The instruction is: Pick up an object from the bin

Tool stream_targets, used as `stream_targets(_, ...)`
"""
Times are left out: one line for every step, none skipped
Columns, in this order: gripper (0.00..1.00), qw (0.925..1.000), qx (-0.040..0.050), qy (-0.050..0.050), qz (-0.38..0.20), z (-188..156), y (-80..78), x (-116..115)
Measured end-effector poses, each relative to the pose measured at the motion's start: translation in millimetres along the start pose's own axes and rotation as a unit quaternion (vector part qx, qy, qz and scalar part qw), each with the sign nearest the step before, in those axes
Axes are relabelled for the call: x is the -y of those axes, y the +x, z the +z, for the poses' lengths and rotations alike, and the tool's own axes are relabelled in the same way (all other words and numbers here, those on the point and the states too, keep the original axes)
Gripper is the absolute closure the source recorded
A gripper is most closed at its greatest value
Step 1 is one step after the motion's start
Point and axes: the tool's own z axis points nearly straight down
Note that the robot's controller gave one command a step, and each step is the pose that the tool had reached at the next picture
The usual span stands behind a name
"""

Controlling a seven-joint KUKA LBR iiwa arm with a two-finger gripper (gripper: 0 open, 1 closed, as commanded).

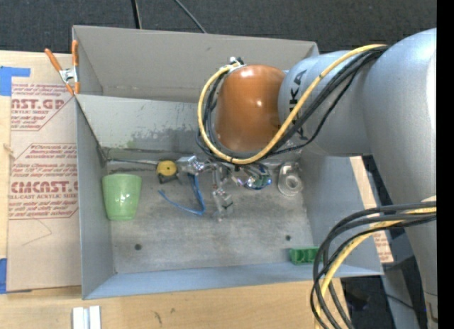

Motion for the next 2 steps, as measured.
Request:
stream_targets(0.00,0.9984,-0.0012,-0.001,-0.056,-21,2.6,-23)
stream_targets(0.00,0.9957,-0.0028,-0.002,-0.093,22,8.2,-2)
